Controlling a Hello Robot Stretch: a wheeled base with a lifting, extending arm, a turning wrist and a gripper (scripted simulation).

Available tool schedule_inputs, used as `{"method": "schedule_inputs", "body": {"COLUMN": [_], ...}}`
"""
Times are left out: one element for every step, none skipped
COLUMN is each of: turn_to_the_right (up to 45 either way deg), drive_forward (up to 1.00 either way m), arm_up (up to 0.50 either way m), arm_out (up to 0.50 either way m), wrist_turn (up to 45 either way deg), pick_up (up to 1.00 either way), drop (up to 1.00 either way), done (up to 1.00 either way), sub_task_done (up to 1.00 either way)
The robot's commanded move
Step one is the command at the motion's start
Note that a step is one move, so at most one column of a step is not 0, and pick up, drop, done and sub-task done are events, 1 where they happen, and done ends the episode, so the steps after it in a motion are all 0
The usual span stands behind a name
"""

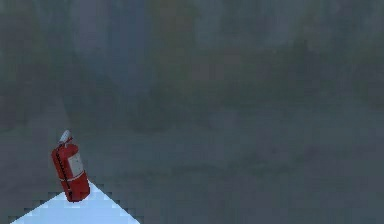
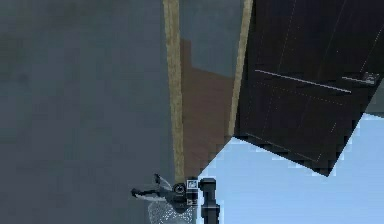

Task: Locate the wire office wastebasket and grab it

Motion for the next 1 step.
{"method": "schedule_inputs", "body": {"turn_to_the_right": [0.0], "drive_forward": [0.00], "arm_up": [0.00], "arm_out": [0.00], "wrist_turn": [27.0], "pick_up": [0.00], "drop": [0.00], "done": [0.00], "sub_task_done": [0.00]}}
